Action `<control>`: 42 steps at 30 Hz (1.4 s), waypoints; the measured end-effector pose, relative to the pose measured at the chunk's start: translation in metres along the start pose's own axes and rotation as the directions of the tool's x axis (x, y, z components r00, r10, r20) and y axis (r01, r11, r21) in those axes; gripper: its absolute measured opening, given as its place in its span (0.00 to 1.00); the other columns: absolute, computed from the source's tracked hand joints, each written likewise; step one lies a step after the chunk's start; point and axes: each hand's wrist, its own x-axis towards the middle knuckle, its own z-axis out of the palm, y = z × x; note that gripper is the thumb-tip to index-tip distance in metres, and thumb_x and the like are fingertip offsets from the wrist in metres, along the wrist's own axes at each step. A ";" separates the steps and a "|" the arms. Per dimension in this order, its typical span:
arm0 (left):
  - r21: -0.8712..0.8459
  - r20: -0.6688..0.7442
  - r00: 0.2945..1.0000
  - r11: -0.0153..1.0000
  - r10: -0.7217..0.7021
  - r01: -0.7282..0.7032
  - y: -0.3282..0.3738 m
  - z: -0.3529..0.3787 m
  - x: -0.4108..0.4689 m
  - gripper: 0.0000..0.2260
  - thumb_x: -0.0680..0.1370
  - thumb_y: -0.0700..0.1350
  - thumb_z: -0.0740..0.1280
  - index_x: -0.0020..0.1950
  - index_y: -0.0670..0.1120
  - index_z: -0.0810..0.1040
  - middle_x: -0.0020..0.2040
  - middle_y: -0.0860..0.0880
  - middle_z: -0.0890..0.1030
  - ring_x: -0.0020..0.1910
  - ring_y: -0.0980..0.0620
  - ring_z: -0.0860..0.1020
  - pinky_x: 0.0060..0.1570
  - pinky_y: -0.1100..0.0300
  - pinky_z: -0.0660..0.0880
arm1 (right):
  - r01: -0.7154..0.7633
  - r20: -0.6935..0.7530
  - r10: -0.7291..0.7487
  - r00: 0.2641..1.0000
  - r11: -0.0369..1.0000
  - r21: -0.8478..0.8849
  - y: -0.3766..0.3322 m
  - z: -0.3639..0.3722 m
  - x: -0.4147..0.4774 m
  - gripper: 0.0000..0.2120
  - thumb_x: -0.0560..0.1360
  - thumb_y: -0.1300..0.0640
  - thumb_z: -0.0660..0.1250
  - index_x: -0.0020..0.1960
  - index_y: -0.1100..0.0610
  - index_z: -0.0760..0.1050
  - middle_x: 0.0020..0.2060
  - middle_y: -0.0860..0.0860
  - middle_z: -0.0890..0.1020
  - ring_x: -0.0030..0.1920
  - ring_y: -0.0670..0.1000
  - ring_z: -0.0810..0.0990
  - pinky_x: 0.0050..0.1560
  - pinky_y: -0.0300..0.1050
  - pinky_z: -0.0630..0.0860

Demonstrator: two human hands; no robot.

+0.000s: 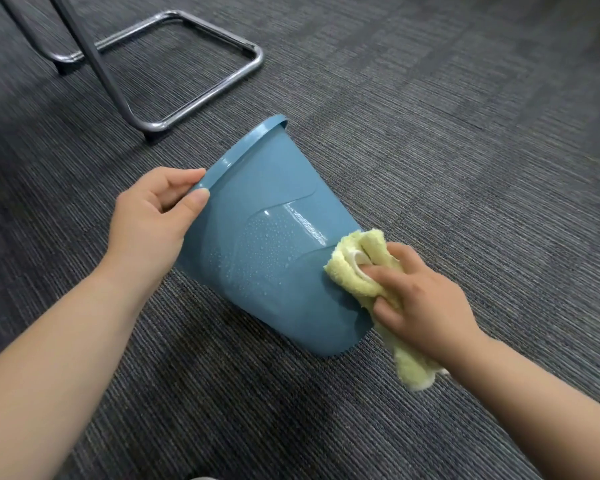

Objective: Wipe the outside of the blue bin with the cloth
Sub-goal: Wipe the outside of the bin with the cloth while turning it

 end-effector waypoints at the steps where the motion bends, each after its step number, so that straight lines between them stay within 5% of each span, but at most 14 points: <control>1: -0.003 0.005 1.000 1.000 -0.008 0.008 -0.001 -0.001 0.000 0.12 0.73 0.40 0.65 0.40 0.58 0.75 0.33 0.67 0.80 0.38 0.72 0.76 0.40 0.76 0.71 | -0.043 -0.005 0.043 0.999 0.999 0.000 0.006 0.001 0.001 0.18 0.68 0.55 0.66 0.57 0.45 0.74 0.64 0.51 0.70 0.44 0.59 0.79 0.36 0.44 0.69; 6: -0.014 0.006 1.000 1.000 -0.017 0.017 -0.002 -0.003 0.001 0.10 0.73 0.39 0.65 0.42 0.56 0.75 0.31 0.70 0.79 0.37 0.72 0.76 0.40 0.77 0.71 | -0.250 0.055 0.250 0.967 0.968 -0.001 0.024 0.004 0.006 0.15 0.72 0.53 0.61 0.58 0.49 0.71 0.63 0.51 0.68 0.41 0.54 0.75 0.33 0.42 0.66; 11: -0.033 -0.024 0.999 0.999 -0.032 0.031 -0.001 -0.001 0.003 0.10 0.73 0.39 0.65 0.40 0.56 0.74 0.31 0.65 0.80 0.36 0.71 0.76 0.40 0.75 0.72 | -0.182 -0.018 0.182 0.983 0.981 -0.060 0.002 0.008 0.005 0.18 0.70 0.52 0.63 0.60 0.46 0.71 0.64 0.52 0.68 0.46 0.57 0.77 0.34 0.41 0.64; 14: -0.022 -0.055 0.998 0.999 -0.038 0.036 -0.003 0.000 0.001 0.10 0.74 0.40 0.65 0.40 0.56 0.73 0.40 0.60 0.77 0.36 0.72 0.76 0.40 0.74 0.72 | -0.112 -0.009 0.112 0.994 0.991 -0.066 -0.005 0.009 0.002 0.18 0.70 0.52 0.63 0.59 0.45 0.71 0.65 0.50 0.67 0.46 0.56 0.77 0.33 0.41 0.64; 19: 0.093 -0.073 0.997 0.996 0.014 -0.007 -0.011 -0.002 0.000 0.08 0.72 0.42 0.67 0.46 0.54 0.72 0.44 0.59 0.76 0.41 0.68 0.76 0.44 0.71 0.73 | -0.216 0.002 0.217 0.976 0.973 -0.077 0.004 0.008 0.007 0.17 0.71 0.52 0.61 0.61 0.46 0.69 0.64 0.51 0.67 0.46 0.57 0.77 0.34 0.41 0.65; 23: 0.101 -0.016 0.998 0.993 0.056 -0.055 -0.016 -0.006 -0.001 0.14 0.71 0.39 0.67 0.52 0.54 0.72 0.48 0.61 0.75 0.45 0.75 0.74 0.48 0.78 0.69 | -0.325 0.032 0.326 0.945 0.945 -0.024 0.013 0.009 0.011 0.10 0.72 0.53 0.60 0.52 0.54 0.72 0.59 0.52 0.68 0.38 0.55 0.72 0.28 0.39 0.60; 27: 0.161 0.094 0.991 0.981 0.092 -0.107 -0.016 -0.008 -0.004 0.24 0.72 0.39 0.67 0.52 0.69 0.69 0.54 0.65 0.72 0.50 0.78 0.70 0.53 0.80 0.65 | -0.358 0.024 0.359 0.933 0.933 -0.033 0.020 0.009 0.011 0.08 0.72 0.53 0.60 0.48 0.56 0.71 0.57 0.53 0.69 0.36 0.54 0.70 0.26 0.38 0.57; 32: 0.194 0.197 0.978 0.976 0.064 -0.103 -0.016 -0.015 -0.010 0.30 0.71 0.39 0.67 0.54 0.74 0.62 0.53 0.69 0.70 0.53 0.77 0.69 0.57 0.69 0.63 | -0.413 0.025 0.413 0.910 0.911 0.007 0.029 0.007 0.011 0.07 0.71 0.54 0.60 0.48 0.56 0.71 0.54 0.54 0.69 0.37 0.56 0.72 0.28 0.41 0.60; 37: 0.241 0.180 0.984 0.969 0.012 -0.056 -0.025 -0.022 -0.017 0.19 0.72 0.38 0.66 0.47 0.65 0.72 0.48 0.64 0.75 0.50 0.61 0.74 0.56 0.60 0.66 | -0.461 0.032 0.460 0.887 0.887 0.037 0.041 0.009 0.007 0.08 0.72 0.55 0.59 0.49 0.55 0.71 0.53 0.54 0.69 0.36 0.55 0.71 0.28 0.42 0.61; 42: 0.203 0.139 0.990 0.977 0.039 -0.067 -0.022 -0.015 -0.018 0.18 0.72 0.39 0.66 0.44 0.65 0.73 0.45 0.63 0.76 0.42 0.76 0.73 0.47 0.80 0.67 | -0.459 0.042 0.457 0.888 0.885 0.080 0.050 0.003 0.007 0.11 0.72 0.56 0.60 0.53 0.55 0.73 0.58 0.53 0.70 0.40 0.53 0.71 0.34 0.43 0.64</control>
